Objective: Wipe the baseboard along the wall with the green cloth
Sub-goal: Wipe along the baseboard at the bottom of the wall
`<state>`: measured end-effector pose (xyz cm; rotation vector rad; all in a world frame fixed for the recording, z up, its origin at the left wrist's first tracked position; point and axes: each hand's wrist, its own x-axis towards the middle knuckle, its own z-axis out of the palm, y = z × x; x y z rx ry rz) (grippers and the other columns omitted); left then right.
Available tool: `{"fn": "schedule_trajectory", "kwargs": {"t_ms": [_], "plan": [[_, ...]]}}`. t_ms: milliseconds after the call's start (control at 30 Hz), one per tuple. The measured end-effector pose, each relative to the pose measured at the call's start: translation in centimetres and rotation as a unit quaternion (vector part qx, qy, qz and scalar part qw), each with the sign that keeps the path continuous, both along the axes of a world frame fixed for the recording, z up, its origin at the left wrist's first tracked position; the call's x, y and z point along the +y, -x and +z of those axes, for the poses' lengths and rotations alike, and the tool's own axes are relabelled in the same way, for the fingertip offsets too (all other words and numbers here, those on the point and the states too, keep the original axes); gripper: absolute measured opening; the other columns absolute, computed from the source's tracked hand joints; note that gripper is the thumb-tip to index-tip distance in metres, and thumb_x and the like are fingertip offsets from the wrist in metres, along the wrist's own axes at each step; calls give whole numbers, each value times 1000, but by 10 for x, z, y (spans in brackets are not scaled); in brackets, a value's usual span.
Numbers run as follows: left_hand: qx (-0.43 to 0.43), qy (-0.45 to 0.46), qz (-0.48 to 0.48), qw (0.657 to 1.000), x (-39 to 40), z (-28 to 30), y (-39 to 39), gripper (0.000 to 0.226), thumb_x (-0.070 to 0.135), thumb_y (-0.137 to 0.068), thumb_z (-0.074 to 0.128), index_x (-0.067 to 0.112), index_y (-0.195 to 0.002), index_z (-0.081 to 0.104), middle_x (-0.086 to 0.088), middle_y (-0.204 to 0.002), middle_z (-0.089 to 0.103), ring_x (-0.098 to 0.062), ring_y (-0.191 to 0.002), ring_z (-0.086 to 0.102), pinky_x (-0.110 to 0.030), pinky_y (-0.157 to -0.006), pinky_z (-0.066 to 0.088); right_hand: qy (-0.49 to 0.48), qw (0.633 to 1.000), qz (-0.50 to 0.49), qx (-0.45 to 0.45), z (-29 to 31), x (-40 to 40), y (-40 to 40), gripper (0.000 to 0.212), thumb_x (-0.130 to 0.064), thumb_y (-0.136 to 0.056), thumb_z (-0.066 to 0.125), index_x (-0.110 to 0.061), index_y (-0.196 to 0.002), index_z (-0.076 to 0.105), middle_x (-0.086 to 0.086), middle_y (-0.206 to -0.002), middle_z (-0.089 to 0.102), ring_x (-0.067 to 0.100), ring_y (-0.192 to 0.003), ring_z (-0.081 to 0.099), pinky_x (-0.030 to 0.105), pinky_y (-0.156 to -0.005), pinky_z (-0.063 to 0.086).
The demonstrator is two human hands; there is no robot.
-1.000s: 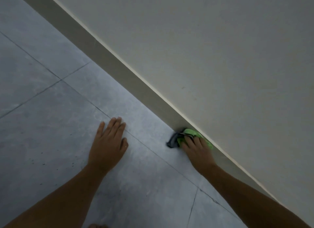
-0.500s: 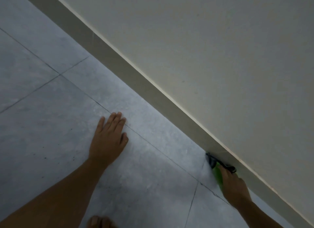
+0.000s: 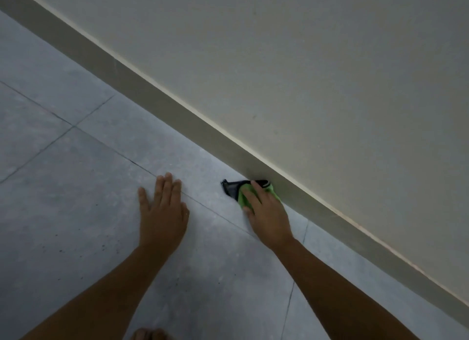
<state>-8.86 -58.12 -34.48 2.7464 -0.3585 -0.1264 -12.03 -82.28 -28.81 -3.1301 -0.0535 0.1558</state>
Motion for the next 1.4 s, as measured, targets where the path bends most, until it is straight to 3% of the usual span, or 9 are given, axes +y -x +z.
{"fn": "schedule_trajectory", "kwargs": {"t_ms": [200, 367, 567, 833, 933, 1100, 1233, 1267, 1400], "plan": [[1, -31, -61, 998, -34, -6, 9, 65, 44, -94, 23, 5, -144, 34, -17, -153, 28, -30, -143, 21, -61, -111, 9, 125, 980, -154, 16, -9, -91, 77, 45, -37, -93, 30, -18, -124, 56, 16, -112, 62, 35, -92, 59, 41, -64, 53], [-15, -24, -73, 997, -32, -7, 12, 65, 45, -95, 22, 4, -146, 30, -17, -154, 25, -31, -144, 19, -61, -112, 12, 149, 894, -412, 93, -3, -144, 131, 36, -27, -96, 38, -21, -130, 48, 10, -131, 53, 29, -117, 47, 41, -90, 43], [-14, -14, -67, 998, -33, -5, 14, 66, 45, -95, 21, 4, -147, 28, -16, -155, 24, -30, -145, 17, -60, -113, 9, 163, 917, -357, 67, -19, -104, 85, 19, -16, -81, 47, -11, -85, 65, 12, -91, 67, 28, -76, 59, 36, -71, 46], [-4, -8, -74, 997, -30, -5, 12, 65, 45, -95, 24, 4, -146, 31, -16, -153, 27, -29, -144, 19, -60, -113, 11, 140, 949, -280, 45, -8, -110, 90, 24, -15, -86, 52, -13, -105, 67, 9, -104, 67, 29, -85, 61, 35, -63, 49], [-10, 1, -72, 997, -29, -5, 11, 64, 45, -95, 25, 5, -145, 32, -15, -153, 28, -29, -143, 21, -57, -113, 9, 77, 943, -323, 20, -6, -120, 91, 28, -18, -90, 49, -18, -111, 67, 3, -111, 68, 27, -93, 62, 35, -68, 50], [-5, 22, -79, 997, -25, -4, 10, 64, 45, -94, 27, 4, -142, 39, -16, -149, 35, -29, -141, 28, -55, -112, 9, 5, 888, -460, -8, -3, -100, 78, 32, -27, -96, 38, -24, -116, 62, 7, -117, 63, 29, -108, 54, 40, -84, 45], [-18, 24, -121, 992, -7, -5, 4, 63, 46, -94, 28, 6, -139, 44, -15, -146, 42, -28, -138, 34, -45, -113, 9, -104, 801, -581, -105, 1, -74, 60, 17, -23, -91, 48, -14, -100, 60, 6, -102, 65, 27, -92, 61, 37, -75, 46], [-21, 24, -138, 990, 1, -6, 1, 63, 46, -94, 28, 6, -139, 44, -15, -146, 42, -27, -138, 35, -42, -113, 10, -112, 800, -581, -98, 1, -66, 55, 19, -20, -89, 49, -12, -103, 59, 9, -103, 66, 28, -91, 62, 37, -76, 48], [-33, 36, -157, 986, 27, -8, -7, 62, 46, -94, 32, 6, -140, 44, -14, -147, 41, -26, -139, 32, -37, -115, 12, 53, 907, -416, -21, -7, -14, 31, 28, -13, -82, 46, -13, -105, 62, 12, -100, 68, 30, -89, 61, 34, -74, 47]]}}
